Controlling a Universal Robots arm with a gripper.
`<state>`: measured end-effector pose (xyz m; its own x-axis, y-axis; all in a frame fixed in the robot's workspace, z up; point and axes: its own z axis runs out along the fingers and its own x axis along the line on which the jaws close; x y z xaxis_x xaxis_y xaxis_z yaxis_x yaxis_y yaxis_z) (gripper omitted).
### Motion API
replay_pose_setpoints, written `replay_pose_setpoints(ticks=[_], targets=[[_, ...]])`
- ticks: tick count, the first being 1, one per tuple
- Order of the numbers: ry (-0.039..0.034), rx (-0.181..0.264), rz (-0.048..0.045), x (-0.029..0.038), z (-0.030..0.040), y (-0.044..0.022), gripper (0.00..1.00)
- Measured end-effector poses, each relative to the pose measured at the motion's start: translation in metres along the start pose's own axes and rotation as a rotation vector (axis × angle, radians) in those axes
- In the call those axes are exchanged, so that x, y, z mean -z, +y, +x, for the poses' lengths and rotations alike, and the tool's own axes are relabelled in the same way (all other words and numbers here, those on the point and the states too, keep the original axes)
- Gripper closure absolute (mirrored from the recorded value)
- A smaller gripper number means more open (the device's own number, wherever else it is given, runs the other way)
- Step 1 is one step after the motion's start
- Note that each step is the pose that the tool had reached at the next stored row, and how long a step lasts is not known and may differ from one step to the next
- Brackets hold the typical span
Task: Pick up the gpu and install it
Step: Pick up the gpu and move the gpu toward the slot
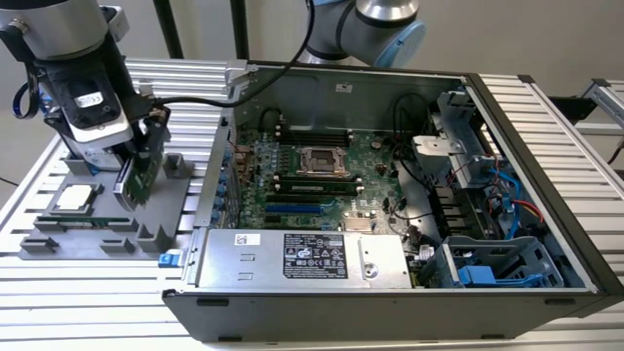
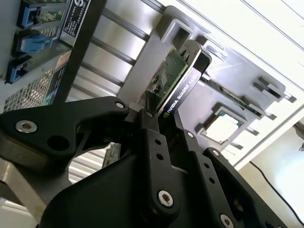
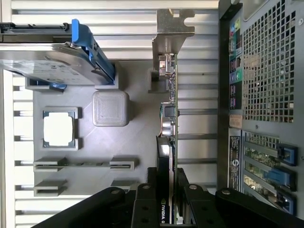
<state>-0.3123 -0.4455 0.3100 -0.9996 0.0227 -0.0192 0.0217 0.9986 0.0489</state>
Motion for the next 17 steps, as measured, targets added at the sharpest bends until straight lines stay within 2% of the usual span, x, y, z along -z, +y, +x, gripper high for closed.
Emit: replay_pose_setpoints(ticks=[17], targets=[[0.0000, 0.000, 0.0000, 0.0121, -0.0002, 0.0006, 1.00]])
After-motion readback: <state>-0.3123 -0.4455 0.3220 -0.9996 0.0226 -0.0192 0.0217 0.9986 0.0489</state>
